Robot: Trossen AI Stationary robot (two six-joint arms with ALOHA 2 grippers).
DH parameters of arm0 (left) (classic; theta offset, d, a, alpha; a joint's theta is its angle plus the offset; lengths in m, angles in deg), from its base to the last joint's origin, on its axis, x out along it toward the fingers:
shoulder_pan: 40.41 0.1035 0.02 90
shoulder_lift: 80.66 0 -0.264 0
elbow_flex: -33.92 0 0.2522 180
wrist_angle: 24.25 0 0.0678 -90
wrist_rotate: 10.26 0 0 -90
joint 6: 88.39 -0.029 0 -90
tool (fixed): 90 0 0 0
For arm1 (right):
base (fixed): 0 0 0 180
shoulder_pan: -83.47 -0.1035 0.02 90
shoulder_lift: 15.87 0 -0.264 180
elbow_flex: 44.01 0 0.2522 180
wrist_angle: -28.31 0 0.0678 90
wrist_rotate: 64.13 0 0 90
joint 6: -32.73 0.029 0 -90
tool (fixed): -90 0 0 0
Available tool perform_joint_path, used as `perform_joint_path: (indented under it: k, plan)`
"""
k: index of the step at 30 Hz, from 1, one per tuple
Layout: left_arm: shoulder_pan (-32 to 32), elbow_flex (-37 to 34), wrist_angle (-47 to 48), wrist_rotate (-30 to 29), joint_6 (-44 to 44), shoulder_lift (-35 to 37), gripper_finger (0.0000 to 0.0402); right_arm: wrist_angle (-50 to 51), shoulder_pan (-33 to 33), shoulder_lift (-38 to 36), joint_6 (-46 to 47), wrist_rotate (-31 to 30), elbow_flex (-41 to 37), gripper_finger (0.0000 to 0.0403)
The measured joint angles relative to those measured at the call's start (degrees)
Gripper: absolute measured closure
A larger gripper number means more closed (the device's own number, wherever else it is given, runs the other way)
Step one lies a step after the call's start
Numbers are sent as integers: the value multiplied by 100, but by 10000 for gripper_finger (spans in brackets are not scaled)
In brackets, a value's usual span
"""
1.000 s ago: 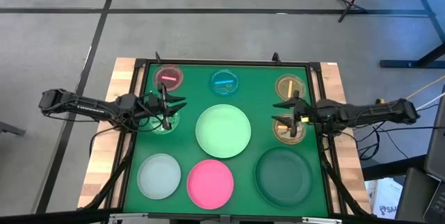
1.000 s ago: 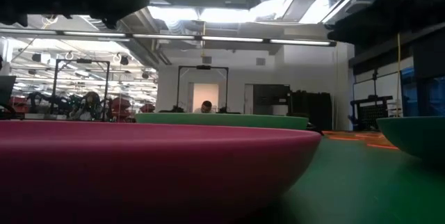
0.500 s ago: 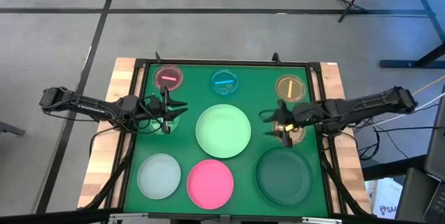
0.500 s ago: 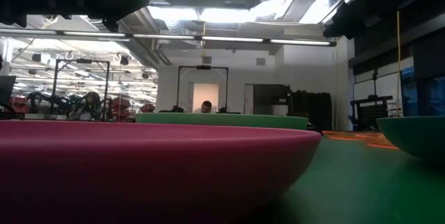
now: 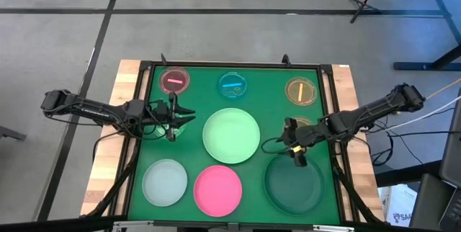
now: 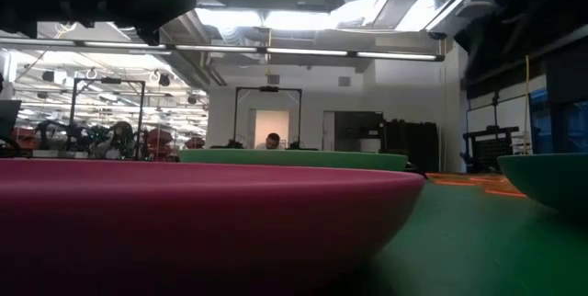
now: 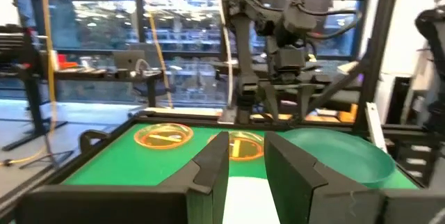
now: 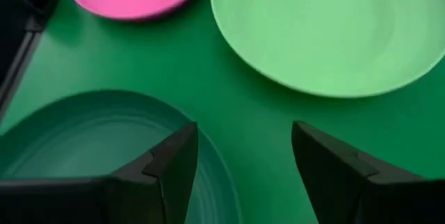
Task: Stack plastic plates
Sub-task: Stack the dark green plate on top of the green plate
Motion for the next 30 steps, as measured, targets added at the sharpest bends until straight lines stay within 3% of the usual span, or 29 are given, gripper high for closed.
perform_joint_path:
  k: [9, 21, 30]
  plan:
    - [2, 0, 5, -55, 0, -187, 317, 364, -15, 737, 85, 445, 0, 178]
    - [7, 0, -2, -248, -90, -185, 317, 419, -11, 1968, -160, 411, 0, 184]
    - [7, 0, -2, -293, -50, -185, 317, 378, -11, 2365, -221, 616, 10, 289]
